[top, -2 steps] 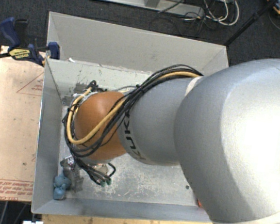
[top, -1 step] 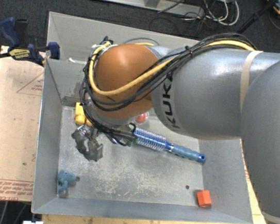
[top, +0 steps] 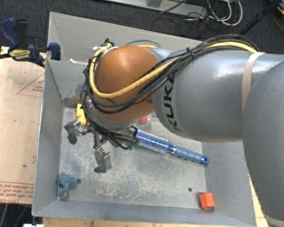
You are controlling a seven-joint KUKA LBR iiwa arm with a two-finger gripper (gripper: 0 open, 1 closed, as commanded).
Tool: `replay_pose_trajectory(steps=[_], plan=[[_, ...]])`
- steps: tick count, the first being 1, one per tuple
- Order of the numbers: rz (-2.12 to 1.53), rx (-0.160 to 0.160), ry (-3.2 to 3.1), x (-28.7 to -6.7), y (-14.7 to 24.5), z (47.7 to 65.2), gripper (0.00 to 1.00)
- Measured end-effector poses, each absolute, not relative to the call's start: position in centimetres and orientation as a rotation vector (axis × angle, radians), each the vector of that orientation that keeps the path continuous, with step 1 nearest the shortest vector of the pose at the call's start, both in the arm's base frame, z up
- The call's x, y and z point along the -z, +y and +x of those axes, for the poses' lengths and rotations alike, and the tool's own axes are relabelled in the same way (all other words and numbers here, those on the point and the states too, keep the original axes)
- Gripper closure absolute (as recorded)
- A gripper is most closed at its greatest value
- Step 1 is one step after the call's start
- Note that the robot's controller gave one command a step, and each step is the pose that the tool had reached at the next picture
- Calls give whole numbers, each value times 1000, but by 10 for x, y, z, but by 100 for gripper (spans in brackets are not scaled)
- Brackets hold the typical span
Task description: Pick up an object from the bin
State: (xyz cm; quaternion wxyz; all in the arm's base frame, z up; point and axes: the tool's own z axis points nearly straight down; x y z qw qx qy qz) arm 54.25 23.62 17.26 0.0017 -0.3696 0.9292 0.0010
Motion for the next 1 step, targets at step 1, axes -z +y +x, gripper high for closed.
replay_pose_trajectory(steps=[1], plan=[[-1548,-4,2739,-92,251,495,0]])
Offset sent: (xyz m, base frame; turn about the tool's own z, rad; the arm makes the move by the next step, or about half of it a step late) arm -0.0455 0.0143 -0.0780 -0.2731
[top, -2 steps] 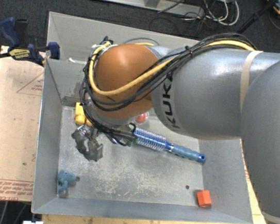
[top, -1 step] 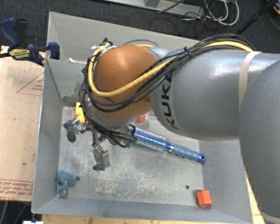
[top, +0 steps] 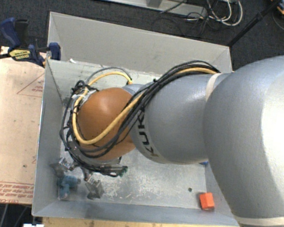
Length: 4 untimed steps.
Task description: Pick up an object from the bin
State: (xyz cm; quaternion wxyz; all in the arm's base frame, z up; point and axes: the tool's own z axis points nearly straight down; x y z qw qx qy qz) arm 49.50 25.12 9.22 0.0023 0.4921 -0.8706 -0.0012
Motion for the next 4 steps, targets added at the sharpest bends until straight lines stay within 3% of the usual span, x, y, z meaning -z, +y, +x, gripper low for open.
replay_pose_trajectory(steps=[1,2,3,4], plan=[[1816,-10,-2557,-70,246,490,0],[1823,2,-2559,-70,251,489,100],[1823,-3,-2573,-186,222,504,100],[1823,-1,-2574,-257,227,505,100]])
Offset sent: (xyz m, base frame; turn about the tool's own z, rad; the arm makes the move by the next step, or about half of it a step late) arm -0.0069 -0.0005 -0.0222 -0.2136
